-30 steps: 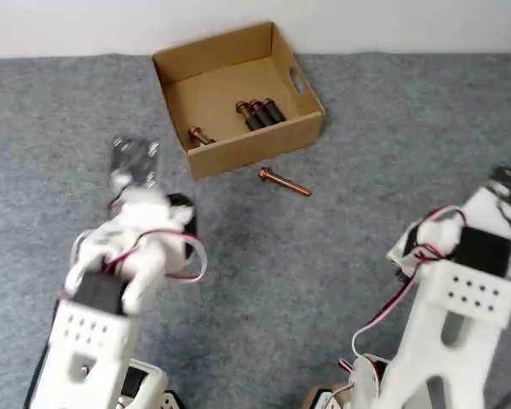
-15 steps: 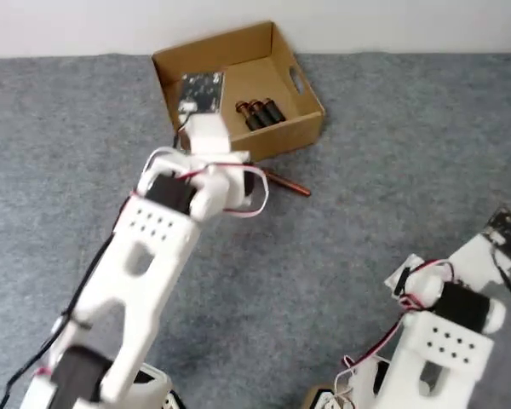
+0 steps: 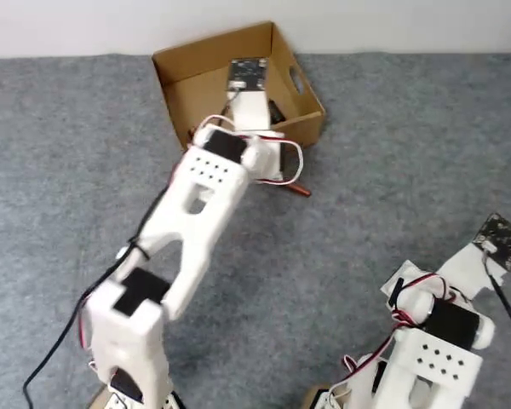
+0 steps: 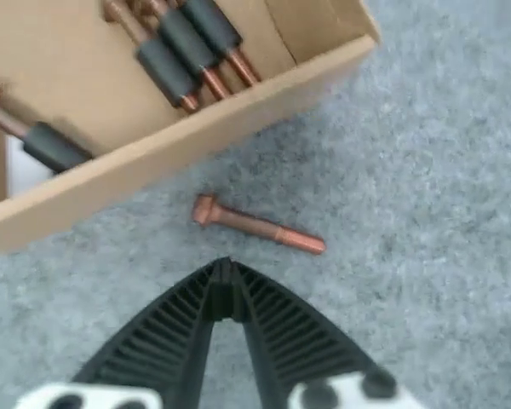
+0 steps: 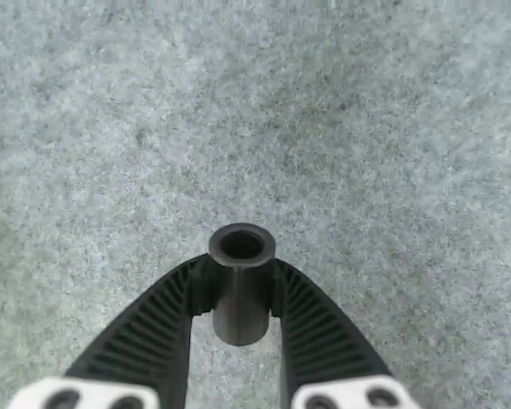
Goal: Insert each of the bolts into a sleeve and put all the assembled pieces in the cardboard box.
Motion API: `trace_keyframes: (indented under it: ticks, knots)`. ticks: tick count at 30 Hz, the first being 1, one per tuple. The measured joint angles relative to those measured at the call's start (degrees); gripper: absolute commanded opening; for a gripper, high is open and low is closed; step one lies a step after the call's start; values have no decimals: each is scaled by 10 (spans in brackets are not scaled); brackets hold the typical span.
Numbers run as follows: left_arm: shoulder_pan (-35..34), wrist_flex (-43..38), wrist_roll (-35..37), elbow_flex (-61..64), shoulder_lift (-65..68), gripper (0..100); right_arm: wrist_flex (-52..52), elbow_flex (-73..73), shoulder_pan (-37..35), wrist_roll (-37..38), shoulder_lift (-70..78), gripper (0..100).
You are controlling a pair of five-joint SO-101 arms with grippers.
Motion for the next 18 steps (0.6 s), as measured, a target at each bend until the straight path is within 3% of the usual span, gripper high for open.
trace_keyframes:
  ticks: [13, 18]
  knots:
    - [25, 44, -90, -335, 286, 87, -11, 14, -41, 11, -4, 8]
    - [25, 100, -104, -459, 379, 86, -11, 14, -41, 11, -4, 8]
